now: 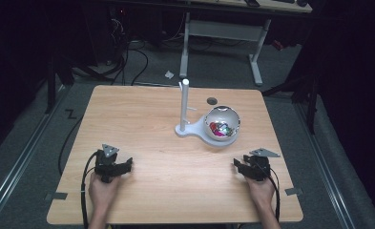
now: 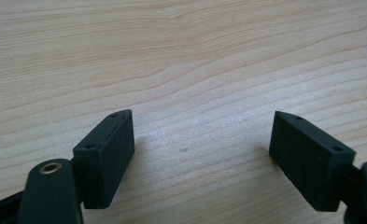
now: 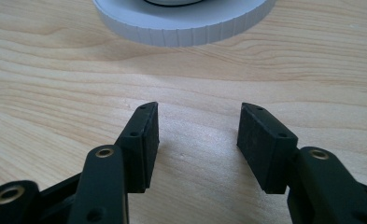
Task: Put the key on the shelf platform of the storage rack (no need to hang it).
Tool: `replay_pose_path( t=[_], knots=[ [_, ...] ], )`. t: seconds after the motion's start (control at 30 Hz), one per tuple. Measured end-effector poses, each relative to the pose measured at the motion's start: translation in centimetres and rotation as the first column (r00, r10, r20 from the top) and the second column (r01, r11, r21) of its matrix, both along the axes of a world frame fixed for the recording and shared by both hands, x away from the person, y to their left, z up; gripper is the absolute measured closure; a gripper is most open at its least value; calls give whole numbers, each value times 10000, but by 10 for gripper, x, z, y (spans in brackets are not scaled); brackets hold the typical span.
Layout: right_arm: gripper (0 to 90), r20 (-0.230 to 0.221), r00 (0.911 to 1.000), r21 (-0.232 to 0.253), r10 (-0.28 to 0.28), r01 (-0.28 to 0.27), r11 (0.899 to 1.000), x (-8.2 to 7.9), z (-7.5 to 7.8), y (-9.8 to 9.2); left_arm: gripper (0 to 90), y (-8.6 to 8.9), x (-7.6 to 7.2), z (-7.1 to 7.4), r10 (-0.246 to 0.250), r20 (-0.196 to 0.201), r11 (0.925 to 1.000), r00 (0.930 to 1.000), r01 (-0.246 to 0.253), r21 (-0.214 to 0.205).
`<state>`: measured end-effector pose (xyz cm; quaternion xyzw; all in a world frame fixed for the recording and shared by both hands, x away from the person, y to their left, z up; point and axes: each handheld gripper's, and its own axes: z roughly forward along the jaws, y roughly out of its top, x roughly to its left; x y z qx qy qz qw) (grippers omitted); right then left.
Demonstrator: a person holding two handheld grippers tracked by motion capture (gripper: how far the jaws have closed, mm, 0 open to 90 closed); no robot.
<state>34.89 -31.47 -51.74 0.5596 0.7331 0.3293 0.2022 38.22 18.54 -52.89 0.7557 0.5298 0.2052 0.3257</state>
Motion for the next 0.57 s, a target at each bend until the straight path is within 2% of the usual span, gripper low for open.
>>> replay_pose_path(
  t=[0.07,0.17,0.57],
  knots=[
    [482,47,10000,-223,3,-2,9998,0,0,1,226,0,0,0,0,1,10000,10000,0,0],
    [458,145,9998,-833,126,-114,9965,0,-1,6,226,0,0,0,-1,-1,10000,10000,1,-1],
    [416,84,10000,-835,9,-2,9965,0,-1,5,226,0,0,0,-18,-7,10000,10000,18,-23]
  ],
)
